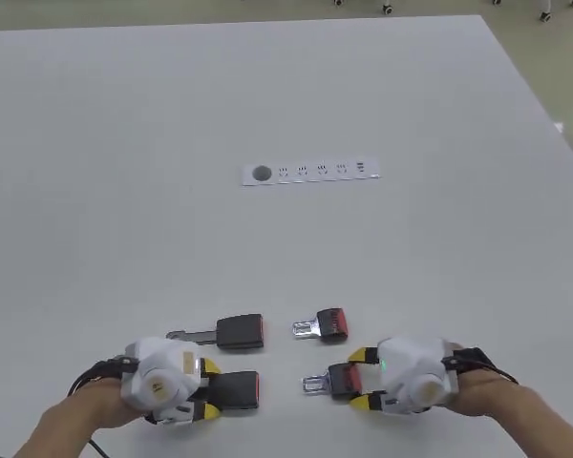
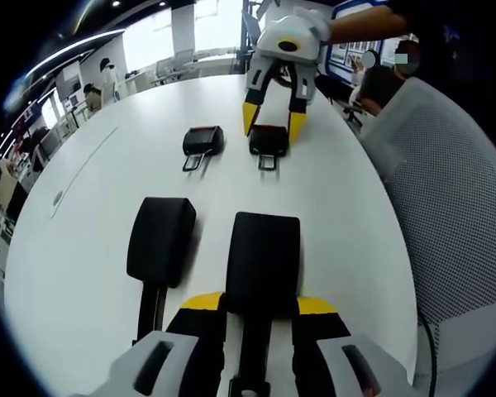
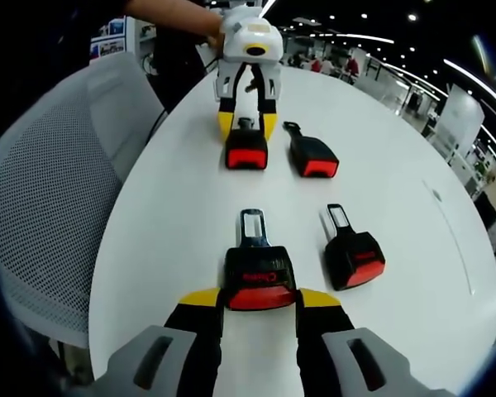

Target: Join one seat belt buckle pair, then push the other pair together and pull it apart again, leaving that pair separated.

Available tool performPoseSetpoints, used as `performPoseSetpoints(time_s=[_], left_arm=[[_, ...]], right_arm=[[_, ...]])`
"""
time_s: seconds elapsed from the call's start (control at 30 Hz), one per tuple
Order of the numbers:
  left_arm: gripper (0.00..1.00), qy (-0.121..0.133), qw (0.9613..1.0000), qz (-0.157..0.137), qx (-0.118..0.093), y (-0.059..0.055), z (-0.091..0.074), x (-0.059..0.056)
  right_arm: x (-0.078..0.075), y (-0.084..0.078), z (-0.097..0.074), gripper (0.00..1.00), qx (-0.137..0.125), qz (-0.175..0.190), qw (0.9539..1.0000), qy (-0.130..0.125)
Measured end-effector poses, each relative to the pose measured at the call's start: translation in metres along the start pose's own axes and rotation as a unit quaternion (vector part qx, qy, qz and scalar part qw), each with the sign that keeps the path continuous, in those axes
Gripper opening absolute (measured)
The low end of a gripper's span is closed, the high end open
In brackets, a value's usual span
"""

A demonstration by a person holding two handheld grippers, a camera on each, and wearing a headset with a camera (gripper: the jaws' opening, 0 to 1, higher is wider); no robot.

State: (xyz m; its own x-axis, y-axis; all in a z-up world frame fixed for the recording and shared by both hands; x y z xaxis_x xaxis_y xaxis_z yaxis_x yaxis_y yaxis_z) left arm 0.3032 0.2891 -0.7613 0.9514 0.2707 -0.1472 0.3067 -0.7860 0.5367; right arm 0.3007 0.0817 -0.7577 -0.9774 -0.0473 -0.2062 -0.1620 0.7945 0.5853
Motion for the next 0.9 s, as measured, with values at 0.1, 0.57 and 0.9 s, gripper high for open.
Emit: performPoseSetpoints(time_s=[0.1,0.57,0.9], left_arm=[[0.31,0.000,1.0000,0.001,0.004,0.002,-0.001,-0.001],[0.31,0.001,0.9999,-0.005,0.013,0.003,-0.001,-0.002],[0.31,0.002,0.9998,-0.012,0.013,0.003,0.000,-0.002]], right_arm=[[0.000,0.004,0.003,0.31,0.000,0.001,1.0000,0.002],[-0.003,0.024,0.016,0.31,-0.011,-0.004,0.9999,0.004],[-0.003,0.041,0.019,0.31,-0.017,-0.006,0.9998,0.006]])
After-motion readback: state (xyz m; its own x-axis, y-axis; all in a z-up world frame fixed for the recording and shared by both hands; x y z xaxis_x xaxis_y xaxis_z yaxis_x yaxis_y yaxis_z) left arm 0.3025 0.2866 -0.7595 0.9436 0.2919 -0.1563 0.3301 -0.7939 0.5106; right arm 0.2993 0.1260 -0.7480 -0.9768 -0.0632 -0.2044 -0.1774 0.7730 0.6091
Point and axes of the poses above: the centre of the closed fingertips' face, and the gripper's own axes: z roughly forward along the fingers, x roughly to its left, y roughly out of its top, the point moved 2 cm from there along -z, roughly backward along the fingers, and after that the axes turned 11 degrees about -z, right-handed, at the moved point
